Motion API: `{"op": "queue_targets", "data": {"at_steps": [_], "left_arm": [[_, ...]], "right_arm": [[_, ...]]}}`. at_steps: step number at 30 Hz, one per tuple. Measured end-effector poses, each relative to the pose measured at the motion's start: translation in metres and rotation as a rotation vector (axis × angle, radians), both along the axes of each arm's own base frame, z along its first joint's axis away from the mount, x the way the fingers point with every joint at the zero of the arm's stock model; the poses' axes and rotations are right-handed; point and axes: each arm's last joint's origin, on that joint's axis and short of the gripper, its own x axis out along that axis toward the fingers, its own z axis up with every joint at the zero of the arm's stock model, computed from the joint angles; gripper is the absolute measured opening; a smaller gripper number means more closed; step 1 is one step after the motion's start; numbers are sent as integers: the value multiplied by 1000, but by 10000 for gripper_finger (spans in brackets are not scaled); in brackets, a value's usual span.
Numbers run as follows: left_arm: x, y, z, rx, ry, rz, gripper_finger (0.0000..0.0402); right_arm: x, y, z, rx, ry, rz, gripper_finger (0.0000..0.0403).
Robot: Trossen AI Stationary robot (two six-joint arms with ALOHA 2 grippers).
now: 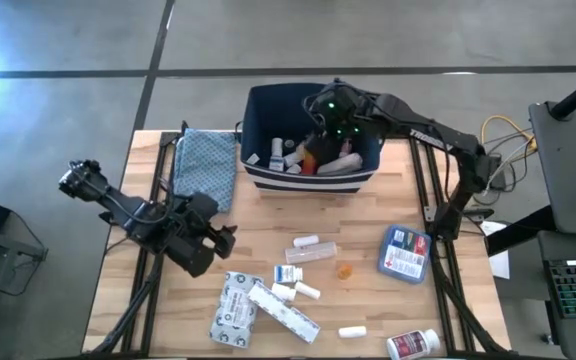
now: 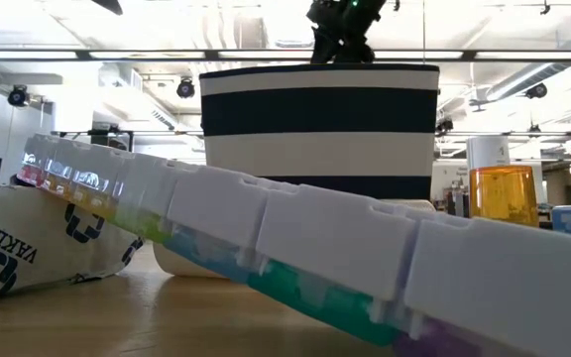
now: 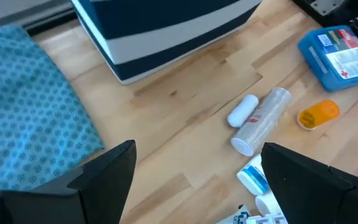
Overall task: Pick & place medical supplies in basket/bin
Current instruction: Put the yellow pill bottle into the bin
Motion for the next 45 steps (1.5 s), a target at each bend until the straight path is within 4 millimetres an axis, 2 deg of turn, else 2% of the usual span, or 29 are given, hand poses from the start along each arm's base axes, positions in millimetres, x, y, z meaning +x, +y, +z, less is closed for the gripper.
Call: {"op": "queue_targets", "data": {"at_steps": [3, 5, 8, 11, 15, 21, 28, 32, 38, 42, 45], "left_arm": [[0, -3, -7, -9, -2, 12, 324], [2, -5, -11, -13, -9, 7, 324], [4, -9, -16, 3, -11, -44, 324], [7, -14, -19, 43, -2, -131, 324], [9, -16, -21, 93, 22, -210, 324], [9, -16, -21, 120, 41, -242, 324], [4, -24, -22, 132, 48, -293, 324], [2, -28, -22, 133, 47, -315, 324], [1, -29, -22, 132, 46, -321, 324], [1, -29, -21, 130, 43, -321, 324], [1, -30, -21, 130, 43, -322, 324]], "right_arm": [[-5, 15, 14, -27, -6, 53, 338], [-14, 32, 28, -53, -19, 115, 354], [-32, 68, 43, -78, -15, 237, 362], [-48, 110, 40, -64, 63, 380, 363], [-63, 163, 12, -7, 227, 543, 363], [-71, 218, -35, 189, 326, 388, 363], [-69, 274, -100, 213, 386, 379, 363], [-66, 292, -128, 223, 361, 374, 363], [-55, 299, -162, 237, 375, 364, 363], [-53, 300, -180, 207, 425, 374, 363], [-51, 300, -185, 190, 419, 393, 363]]}}
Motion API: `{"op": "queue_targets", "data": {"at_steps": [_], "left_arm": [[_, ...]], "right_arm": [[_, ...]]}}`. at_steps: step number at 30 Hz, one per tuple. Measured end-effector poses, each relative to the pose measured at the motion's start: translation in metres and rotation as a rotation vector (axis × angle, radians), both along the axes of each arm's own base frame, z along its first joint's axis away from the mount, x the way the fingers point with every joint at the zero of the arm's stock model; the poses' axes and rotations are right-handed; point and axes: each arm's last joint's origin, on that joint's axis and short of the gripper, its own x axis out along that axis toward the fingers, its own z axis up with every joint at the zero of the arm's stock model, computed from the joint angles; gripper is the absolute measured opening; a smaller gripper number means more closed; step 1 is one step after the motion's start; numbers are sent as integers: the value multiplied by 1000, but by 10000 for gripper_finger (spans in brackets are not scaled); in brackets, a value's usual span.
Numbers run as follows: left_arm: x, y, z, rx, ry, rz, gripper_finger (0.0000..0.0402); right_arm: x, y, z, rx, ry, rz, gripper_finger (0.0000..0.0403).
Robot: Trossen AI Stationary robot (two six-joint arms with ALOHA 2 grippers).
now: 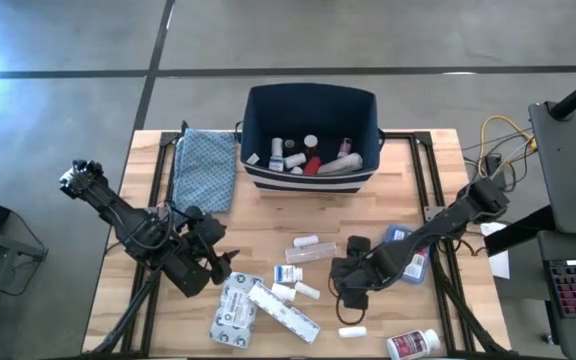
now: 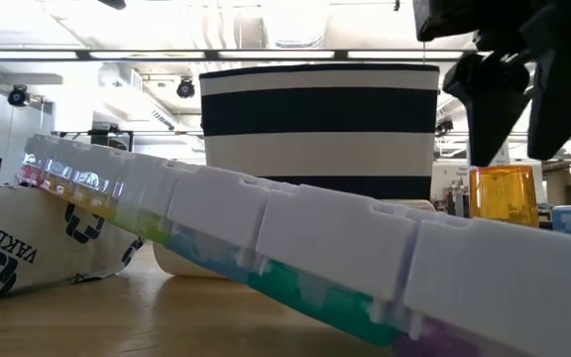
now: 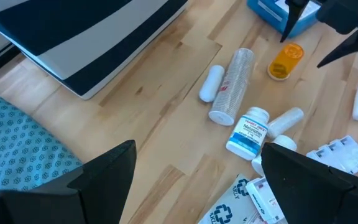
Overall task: Pick & place medical supplies in basket/bin
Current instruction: Put the yellow pill bottle into the bin
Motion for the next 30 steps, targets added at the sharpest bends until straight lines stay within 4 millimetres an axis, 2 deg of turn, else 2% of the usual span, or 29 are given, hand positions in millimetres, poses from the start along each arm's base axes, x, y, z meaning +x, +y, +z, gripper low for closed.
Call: {"op": "queue_targets", "data": {"at_steps": [5, 13, 18, 25, 30], "left_arm": [[0, 0, 0, 0, 0, 0, 324], [0, 0, -1, 5, 5, 1, 324], [0, 0, -1, 5, 5, 1, 324], [0, 1, -1, 7, 6, 4, 324], [0, 1, -2, 10, 11, 5, 324]], "right_arm": [[0, -4, -6, -10, -1, -6, 355], [2, -11, -20, 34, -3, 7, 298], [-3, -16, -32, 42, 13, -14, 278], [2, -18, -26, 40, -17, -6, 237], [3, -29, -31, 61, 25, -20, 212]]}}
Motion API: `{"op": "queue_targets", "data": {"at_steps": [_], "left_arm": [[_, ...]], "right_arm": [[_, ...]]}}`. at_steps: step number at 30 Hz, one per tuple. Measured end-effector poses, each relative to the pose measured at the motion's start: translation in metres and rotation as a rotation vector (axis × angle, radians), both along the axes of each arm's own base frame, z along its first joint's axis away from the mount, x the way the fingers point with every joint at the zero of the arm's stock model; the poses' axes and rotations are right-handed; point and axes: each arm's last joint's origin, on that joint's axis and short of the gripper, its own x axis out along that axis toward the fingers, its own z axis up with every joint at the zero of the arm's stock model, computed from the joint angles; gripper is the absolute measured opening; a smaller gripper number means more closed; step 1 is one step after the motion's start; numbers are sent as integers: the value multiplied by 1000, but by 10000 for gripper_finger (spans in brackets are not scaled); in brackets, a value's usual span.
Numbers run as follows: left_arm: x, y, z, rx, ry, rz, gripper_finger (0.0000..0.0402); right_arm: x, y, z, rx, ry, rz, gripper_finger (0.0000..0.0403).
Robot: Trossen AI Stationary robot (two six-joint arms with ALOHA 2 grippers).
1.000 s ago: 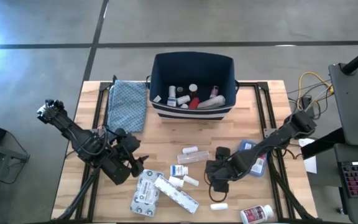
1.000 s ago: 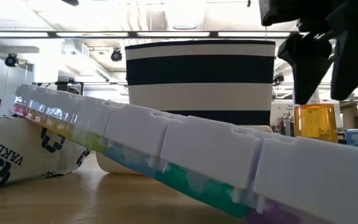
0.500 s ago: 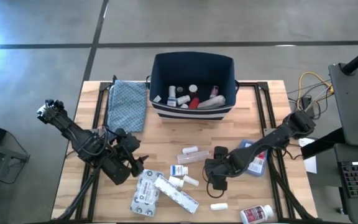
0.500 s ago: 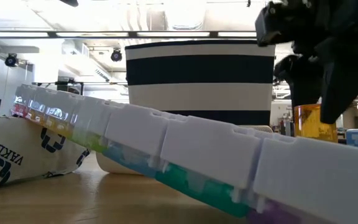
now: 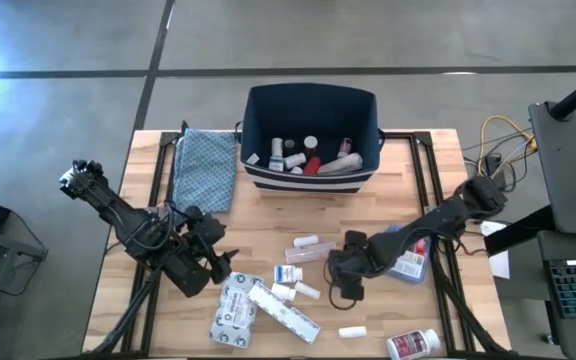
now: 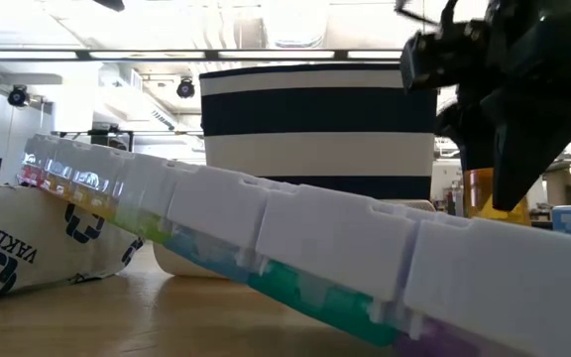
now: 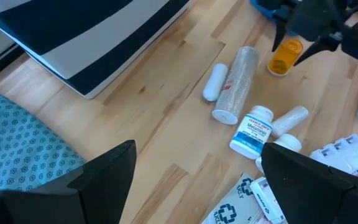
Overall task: Pick & place medical supplies in basket/bin
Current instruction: Put the yellow pill bottle into the bin
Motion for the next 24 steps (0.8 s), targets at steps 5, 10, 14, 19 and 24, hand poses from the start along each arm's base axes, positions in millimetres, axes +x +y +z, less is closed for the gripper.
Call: {"op": "queue_targets", "data": {"at_steps": [5, 10, 14, 19, 24], "left_arm": [[0, 0, 0, -7, -2, 11, 324], [0, 0, 0, -18, -8, 23, 324], [0, 0, 0, -23, -10, 29, 324], [0, 1, 0, -21, -12, 31, 324], [0, 1, 0, -7, -25, 39, 324]], "right_arm": [[3, -6, 3, 21, 6, 4, 184], [9, -10, 38, 5, -48, 13, 158], [10, -17, 91, -70, -177, -7, 161], [8, -50, 180, -228, -507, -186, 170], [9, -113, 237, -348, -688, -331, 171]]}}
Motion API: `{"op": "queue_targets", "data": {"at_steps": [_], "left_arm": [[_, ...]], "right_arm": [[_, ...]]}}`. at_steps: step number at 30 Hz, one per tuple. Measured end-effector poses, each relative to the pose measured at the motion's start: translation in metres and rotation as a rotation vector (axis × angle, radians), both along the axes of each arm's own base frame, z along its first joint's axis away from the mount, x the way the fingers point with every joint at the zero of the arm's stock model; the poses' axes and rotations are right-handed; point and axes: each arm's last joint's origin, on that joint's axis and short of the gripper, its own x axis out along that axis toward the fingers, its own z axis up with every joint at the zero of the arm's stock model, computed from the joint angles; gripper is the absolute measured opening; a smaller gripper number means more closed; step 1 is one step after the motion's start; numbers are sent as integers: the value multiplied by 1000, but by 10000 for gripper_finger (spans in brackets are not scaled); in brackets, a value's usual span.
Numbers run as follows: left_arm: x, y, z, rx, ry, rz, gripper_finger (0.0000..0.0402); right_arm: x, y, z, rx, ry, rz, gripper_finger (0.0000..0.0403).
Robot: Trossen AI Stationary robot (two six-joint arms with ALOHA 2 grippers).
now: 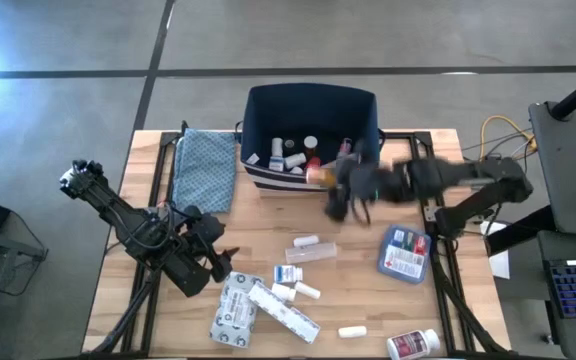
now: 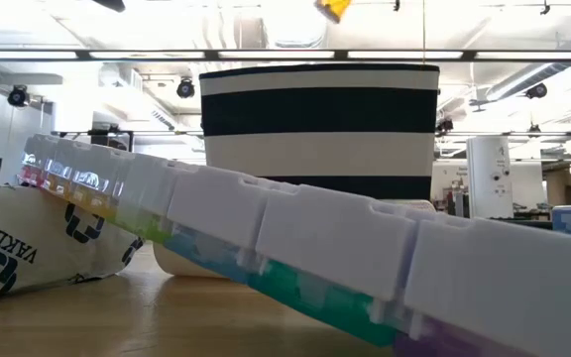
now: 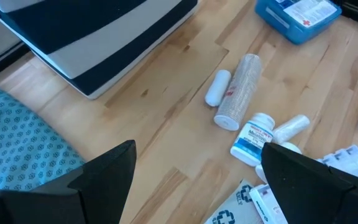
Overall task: Pick & place medical supplies in basket/bin
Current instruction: Put the yellow pill bottle into the bin, then adjust the bin on the top table
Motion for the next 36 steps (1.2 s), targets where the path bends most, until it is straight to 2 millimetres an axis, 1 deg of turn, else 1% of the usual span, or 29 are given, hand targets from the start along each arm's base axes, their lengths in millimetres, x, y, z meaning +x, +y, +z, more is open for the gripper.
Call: {"op": "queue_targets", "data": {"at_steps": [3, 5, 8, 11, 13, 15, 17, 20, 23, 26, 29, 31, 34, 36], "left_arm": [[0, 0, 0, -5, -4, 7, 324], [0, 0, 0, -19, -12, 22, 324], [0, 0, 0, -51, -30, 57, 324], [0, 0, -2, -83, -46, 100, 324], [0, 1, -6, -107, -55, 134, 324], [0, 1, -10, -128, -62, 167, 324], [-1, 1, -14, -138, -62, 190, 324], [-1, 1, -21, -132, -53, 195, 324], [-1, 1, -25, -122, -42, 196, 324], [-2, 2, -28, -115, -34, 196, 324], [-2, 2, -30, -99, -22, 183, 324], [-2, 2, -31, -86, -11, 171, 324], [-1, 3, -30, -64, 14, 135, 324], [-1, 5, -28, -71, 45, 106, 324]], "right_arm": [[4, -51, 10, -8, 9, -84, 175], [6, -84, 9, 9, 36, -93, 185], [11, -127, 3, 80, 50, -92, 215], [19, -157, -8, 112, 83, -140, 255], [23, -167, -11, 102, 120, -142, 281], [28, -171, -10, 54, 147, -104, 303], [32, -168, -4, 7, 161, -22, 319], [35, -151, 9, -26, 146, 174, 335], [32, -125, 20, -24, 168, 310, 341], [24, -93, 20, -6, 245, 413, 342], [19, -57, 9, 23, 338, 520, 340], [19, -35, -4, 56, 389, 575, 337], [21, -10, -34, 107, 476, 619, 332], [21, 1, -56, 141, 541, 621, 328]]}}
